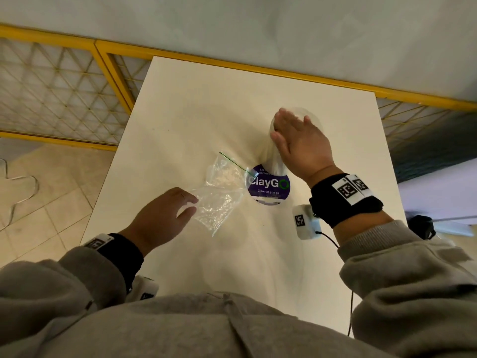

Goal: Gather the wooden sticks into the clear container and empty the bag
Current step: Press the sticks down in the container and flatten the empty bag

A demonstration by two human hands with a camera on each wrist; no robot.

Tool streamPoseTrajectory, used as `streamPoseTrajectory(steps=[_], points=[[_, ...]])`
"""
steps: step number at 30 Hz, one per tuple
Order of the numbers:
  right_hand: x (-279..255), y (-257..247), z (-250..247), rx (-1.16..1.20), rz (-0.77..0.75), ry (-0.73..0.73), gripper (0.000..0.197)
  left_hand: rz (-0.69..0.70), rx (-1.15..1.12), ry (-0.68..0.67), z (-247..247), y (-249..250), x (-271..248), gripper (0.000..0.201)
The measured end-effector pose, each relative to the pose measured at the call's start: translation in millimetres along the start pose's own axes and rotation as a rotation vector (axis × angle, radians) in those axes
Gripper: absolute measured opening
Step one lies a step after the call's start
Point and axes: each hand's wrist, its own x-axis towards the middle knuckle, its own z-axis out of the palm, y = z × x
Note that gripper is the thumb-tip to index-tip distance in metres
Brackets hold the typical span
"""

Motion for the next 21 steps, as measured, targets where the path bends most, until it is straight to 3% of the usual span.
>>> streamPoseTrajectory(steps=[2,4,6,9,10,13,14,15,16,19,21], points=[[0,0,2,-0.002,0.055,-0.122,0.058,0.053,0.098,-0.116,6,-8,-1,0.049],[1,-1,0,0.076,0.08,0.017,0.059,0.073,0.18,-0.204,12,-14,-3,0.059],[4,-5,-2,0.143,0.074,0.105,0.055,0.072,0.231,-0.259,17,-20,-4,0.062],[6,-9,4,0.035,0.057,-0.04,0.049,0.069,0.256,-0.307,20,-31,-8,0.061],[6,-9,6,0.027,0.045,-0.008,0.049,0.089,0.273,-0.311,20,-34,-9,0.059],[-2,-18,4,0.108,-0.041,0.394,0.04,0.164,0.359,-0.32,17,-38,-9,0.052],[-9,-30,5,0.203,-0.062,0.451,0.037,0.19,0.403,-0.321,16,-38,-9,0.051],[-15,-44,4,0.334,-0.064,0.381,0.037,0.219,0.461,-0.326,16,-37,-8,0.052],[-20,-61,7,0.423,-0.019,0.213,0.038,0.256,0.521,-0.335,15,-36,-8,0.052],[-32,-93,38,0.36,0.123,-0.433,0.042,0.363,0.593,-0.441,15,-33,-16,0.051],[-32,-87,59,0.477,0.247,-0.496,0.037,0.418,0.589,-0.487,15,-32,-25,0.047]])
